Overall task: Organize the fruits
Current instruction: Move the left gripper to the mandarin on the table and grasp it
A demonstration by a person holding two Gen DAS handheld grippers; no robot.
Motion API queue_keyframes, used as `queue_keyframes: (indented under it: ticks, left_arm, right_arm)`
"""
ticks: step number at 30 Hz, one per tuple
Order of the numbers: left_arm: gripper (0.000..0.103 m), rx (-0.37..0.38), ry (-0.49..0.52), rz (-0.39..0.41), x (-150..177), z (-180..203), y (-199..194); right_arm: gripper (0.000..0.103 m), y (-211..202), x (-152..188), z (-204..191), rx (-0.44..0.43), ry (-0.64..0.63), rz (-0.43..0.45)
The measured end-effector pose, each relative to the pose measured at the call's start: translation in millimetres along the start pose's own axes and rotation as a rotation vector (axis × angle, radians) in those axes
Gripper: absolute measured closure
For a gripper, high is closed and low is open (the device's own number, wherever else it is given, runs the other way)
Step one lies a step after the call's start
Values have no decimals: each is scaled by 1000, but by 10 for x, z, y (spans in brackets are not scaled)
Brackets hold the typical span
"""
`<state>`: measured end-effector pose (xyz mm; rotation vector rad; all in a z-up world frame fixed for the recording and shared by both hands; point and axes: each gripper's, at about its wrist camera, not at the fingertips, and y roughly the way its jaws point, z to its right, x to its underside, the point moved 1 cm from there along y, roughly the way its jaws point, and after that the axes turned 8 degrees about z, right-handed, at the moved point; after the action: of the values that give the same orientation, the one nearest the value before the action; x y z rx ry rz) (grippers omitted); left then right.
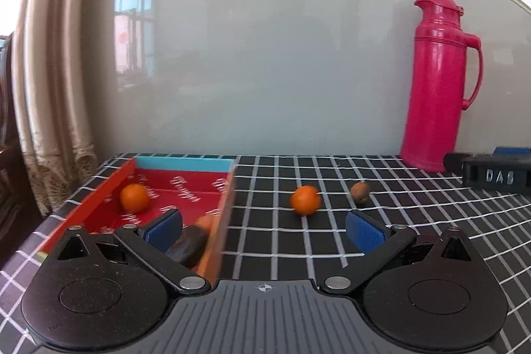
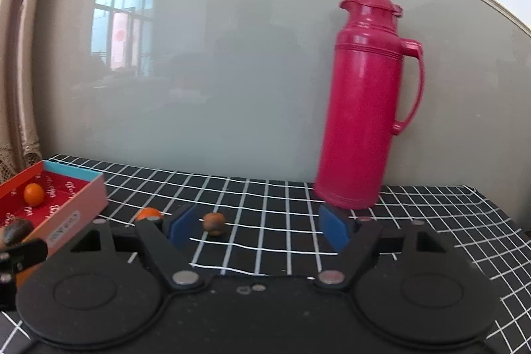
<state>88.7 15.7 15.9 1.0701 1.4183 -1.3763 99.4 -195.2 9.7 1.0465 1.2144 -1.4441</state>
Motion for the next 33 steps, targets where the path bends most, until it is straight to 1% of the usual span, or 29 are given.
queue_keyframes:
  ticks: [3,9,14,17,20,27,30,32,33]
  left_arm:
    - [0,-17,26,3,-1,141,96]
    - [0,23,43,-21,16,316,322]
    - [0,30,72,-28,16,455,579]
    - [0,26,89,-28,-3,517,743]
    - [0,20,91,-39,2,535,899]
    - [0,17,92,-86,126,565,1187]
    - [0,12,86,-98,156,577,1313]
    - [1,11,82,-94,153,583,1369]
    - [4,10,88,-102,151,597,1413]
  right_arm:
    - [24,51,24,90,11,8,-13]
    - [24,169,33,238,37,27,-10]
    - [24,358,112,350,50,59,-36]
    - [24,459,162,364,49,57,-44]
    - [24,560,191,403,53,54,-50]
    - [24,819,214,554,69,85,-57]
    - [24,988,221,578,71,95,-79]
    - [24,1072,223,574,66,96,-86]
    - [24,1112,220,571,63,96,-86]
